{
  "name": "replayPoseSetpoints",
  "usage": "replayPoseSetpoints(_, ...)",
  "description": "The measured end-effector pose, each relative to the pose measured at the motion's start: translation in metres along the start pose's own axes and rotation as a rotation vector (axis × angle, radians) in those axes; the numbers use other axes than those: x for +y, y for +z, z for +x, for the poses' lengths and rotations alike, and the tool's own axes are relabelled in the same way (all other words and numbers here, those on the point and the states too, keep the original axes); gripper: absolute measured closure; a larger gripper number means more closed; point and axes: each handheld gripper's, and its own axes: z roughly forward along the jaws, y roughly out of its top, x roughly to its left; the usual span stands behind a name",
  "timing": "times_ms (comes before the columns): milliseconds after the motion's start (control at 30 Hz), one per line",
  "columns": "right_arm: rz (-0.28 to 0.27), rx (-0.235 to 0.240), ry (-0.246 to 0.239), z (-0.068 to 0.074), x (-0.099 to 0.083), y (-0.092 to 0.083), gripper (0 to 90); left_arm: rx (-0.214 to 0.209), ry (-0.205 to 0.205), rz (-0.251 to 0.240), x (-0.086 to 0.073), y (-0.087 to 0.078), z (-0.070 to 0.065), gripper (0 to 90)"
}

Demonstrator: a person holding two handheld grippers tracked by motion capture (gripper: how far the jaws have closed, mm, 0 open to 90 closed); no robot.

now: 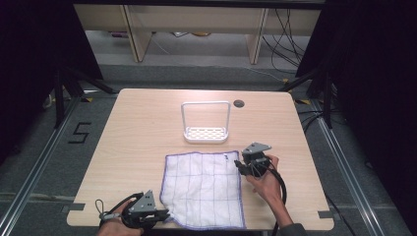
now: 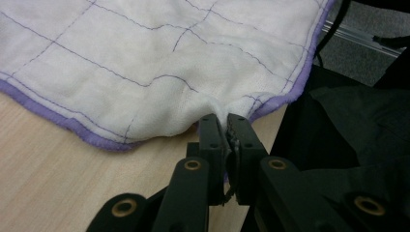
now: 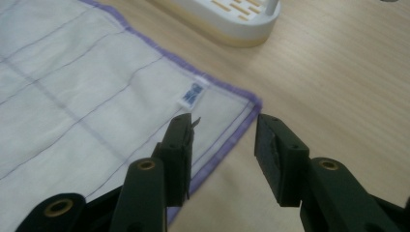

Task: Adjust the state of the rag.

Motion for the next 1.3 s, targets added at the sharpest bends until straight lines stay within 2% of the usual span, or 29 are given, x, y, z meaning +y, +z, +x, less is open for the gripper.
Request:
replayPoseSetpoints(33, 0.013, 0.0, 0.007, -0.004, 0.003, 0.005, 60.6, -0.004, 0.015, -0.001, 0.001, 0.0, 0.001, 85.0)
replayPoseSetpoints(67, 0.017, -0.003, 0.009, -0.008, 0.006, 0.011, 60.8, -0.01, -0.001, -0.001, 0.0, 0.002, 0.0, 85.0)
replayPoseSetpoints(133, 0.012, 0.012, 0.03, -0.016, 0.011, 0.022, 62.8, -0.01, 0.022, 0.009, 0.001, 0.002, 0.001, 84.9)
replayPoseSetpoints(267, 0.033, 0.043, 0.049, -0.025, 0.016, 0.039, 65.6, -0.014, 0.007, -0.006, 0.0, 0.001, -0.001, 84.9)
replayPoseSetpoints(333, 0.034, 0.052, 0.054, -0.027, 0.017, 0.045, 70.1, -0.01, 0.017, -0.001, 0.001, 0.0, 0.001, 84.8)
replayPoseSetpoints(367, 0.058, 0.074, 0.069, -0.027, 0.016, 0.048, 75.9, -0.011, 0.02, 0.0, 0.001, 0.001, 0.001, 84.8)
replayPoseSetpoints(400, 0.058, 0.074, 0.069, -0.027, 0.016, 0.048, 75.9, -0.011, 0.02, 0.0, 0.001, 0.001, 0.001, 84.8)
replayPoseSetpoints(467, 0.04, 0.087, 0.086, -0.028, 0.015, 0.05, 86.8, -0.011, 0.024, 0.002, 0.001, 0.001, 0.001, 84.8)
replayPoseSetpoints(533, 0.04, 0.075, 0.046, -0.03, 0.017, 0.049, 89.5, -0.011, 0.021, 0.0, 0.001, 0.001, 0.0, 85.0)
replayPoseSetpoints(567, 0.02, 0.077, 0.056, -0.031, 0.017, 0.05, 89.8, -0.011, 0.023, -0.001, 0.001, 0.001, 0.0, 85.0)
replayPoseSetpoints(600, 0.034, 0.073, 0.045, -0.032, 0.018, 0.048, 89.9, -0.01, 0.021, -0.001, 0.001, 0.001, 0.0, 85.1)
replayPoseSetpoints(633, 0.01, 0.058, 0.032, -0.034, 0.019, 0.049, 90.0, -0.013, 0.022, 0.001, 0.001, 0.001, 0.0, 85.2)
replayPoseSetpoints(700, 0.007, 0.053, 0.044, -0.037, 0.024, 0.047, 90.0, -0.019, 0.005, 0.004, 0.0, 0.002, -0.002, 85.4)
replayPoseSetpoints(733, 0.004, 0.037, 0.036, -0.041, 0.027, 0.047, 90.0, -0.03, 0.022, 0.007, 0.0, 0.003, -0.002, 85.5)
replayPoseSetpoints(767, 0.004, 0.037, 0.036, -0.041, 0.027, 0.047, 90.0, -0.03, 0.022, 0.007, 0.0, 0.003, -0.002, 85.5)
replayPoseSetpoints(800, 0.007, 0.028, 0.049, -0.041, 0.028, 0.047, 90.0, -0.028, 0.038, 0.012, 0.0, 0.003, -0.002, 85.5)
replayPoseSetpoints(833, 0.01, 0.023, 0.03, -0.043, 0.029, 0.048, 90.0, -0.034, 0.017, 0.001, 0.0, 0.004, -0.005, 85.5)
replayPoseSetpoints(867, 0.014, 0.022, 0.03, -0.044, 0.03, 0.051, 90.0, -0.035, 0.043, 0.012, 0.0, 0.003, -0.005, 85.5)
replayPoseSetpoints(933, 0.023, 0.024, 0.039, -0.043, 0.031, 0.052, 89.9, -0.038, 0.032, 0.003, 0.0, 0.004, -0.005, 85.3)
replayPoseSetpoints(967, 0.016, 0.019, 0.023, -0.043, 0.031, 0.053, 89.8, -0.038, 0.025, -0.001, 0.0, 0.003, -0.004, 84.9)
replayPoseSetpoints(1000, 0.028, 0.018, 0.015, -0.041, 0.031, 0.055, 89.5, -0.039, -0.001, -0.013, 0.001, 0.002, -0.002, 79.0)
replayPoseSetpoints(1033, 0.037, 0.018, 0.027, -0.041, 0.032, 0.055, 89.3, -0.039, -0.001, -0.013, 0.001, 0.002, -0.002, 69.4)
replayPoseSetpoints(1067, 0.037, 0.018, 0.027, -0.041, 0.032, 0.055, 89.3, -0.036, -0.027, -0.03, 0.002, 0.0, -0.001, 69.4)
replayPoseSetpoints(1100, 0.035, 0.02, 0.024, -0.042, 0.031, 0.055, 89.1, -0.029, -0.051, -0.045, 0.003, -0.002, 0.002, 61.8)
replayPoseSetpoints(1200, 0.028, 0.023, 0.034, -0.043, 0.03, 0.056, 89.0, 0.016, -0.109, -0.1, 0.01, -0.013, 0.015, 50.1)
replayPoseSetpoints(1233, 0.024, 0.024, 0.019, -0.043, 0.031, 0.056, 89.0, 0.024, -0.124, -0.115, 0.012, -0.016, 0.019, 46.3)
replayPoseSetpoints(1300, 0.038, 0.033, 0.023, -0.043, 0.033, 0.055, 89.0, 0.049, -0.132, -0.134, 0.02, -0.021, 0.033, 44.9)
